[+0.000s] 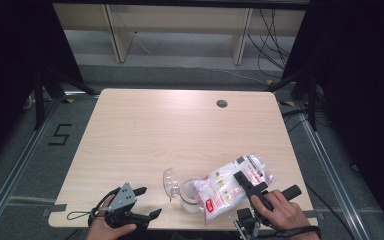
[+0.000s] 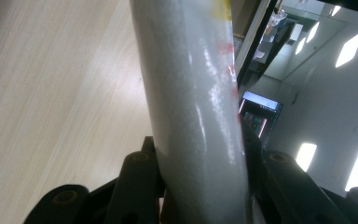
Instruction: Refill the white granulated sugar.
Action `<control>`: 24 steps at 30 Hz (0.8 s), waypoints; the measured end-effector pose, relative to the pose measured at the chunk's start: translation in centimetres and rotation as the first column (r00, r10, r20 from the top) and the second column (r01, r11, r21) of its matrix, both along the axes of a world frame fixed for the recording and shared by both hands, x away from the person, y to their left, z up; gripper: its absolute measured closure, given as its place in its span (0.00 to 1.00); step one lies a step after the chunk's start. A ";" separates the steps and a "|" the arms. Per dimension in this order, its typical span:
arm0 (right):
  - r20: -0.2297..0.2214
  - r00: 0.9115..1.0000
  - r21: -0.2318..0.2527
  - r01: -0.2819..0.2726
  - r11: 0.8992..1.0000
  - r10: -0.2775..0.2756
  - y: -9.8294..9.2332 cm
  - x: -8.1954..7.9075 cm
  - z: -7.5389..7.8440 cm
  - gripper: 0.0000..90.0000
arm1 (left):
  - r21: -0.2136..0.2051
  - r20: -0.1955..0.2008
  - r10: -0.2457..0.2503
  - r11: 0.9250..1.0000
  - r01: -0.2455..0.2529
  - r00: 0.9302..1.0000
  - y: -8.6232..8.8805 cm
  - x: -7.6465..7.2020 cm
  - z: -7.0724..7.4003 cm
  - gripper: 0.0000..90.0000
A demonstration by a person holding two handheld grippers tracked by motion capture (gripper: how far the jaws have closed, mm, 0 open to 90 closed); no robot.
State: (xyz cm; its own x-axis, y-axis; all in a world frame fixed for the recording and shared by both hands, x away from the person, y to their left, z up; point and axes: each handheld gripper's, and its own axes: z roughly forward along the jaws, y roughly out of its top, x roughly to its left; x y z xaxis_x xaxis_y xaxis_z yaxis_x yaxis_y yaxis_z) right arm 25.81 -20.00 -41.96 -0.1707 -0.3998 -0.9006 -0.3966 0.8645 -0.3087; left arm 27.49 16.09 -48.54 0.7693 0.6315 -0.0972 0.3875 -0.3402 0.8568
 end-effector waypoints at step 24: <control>-0.007 1.000 0.008 0.016 1.000 -0.016 0.0 0.0 -0.1 0.78 | 0.001 -0.002 -0.004 1.000 0.004 1.000 0.0 0.0 0.0 0.18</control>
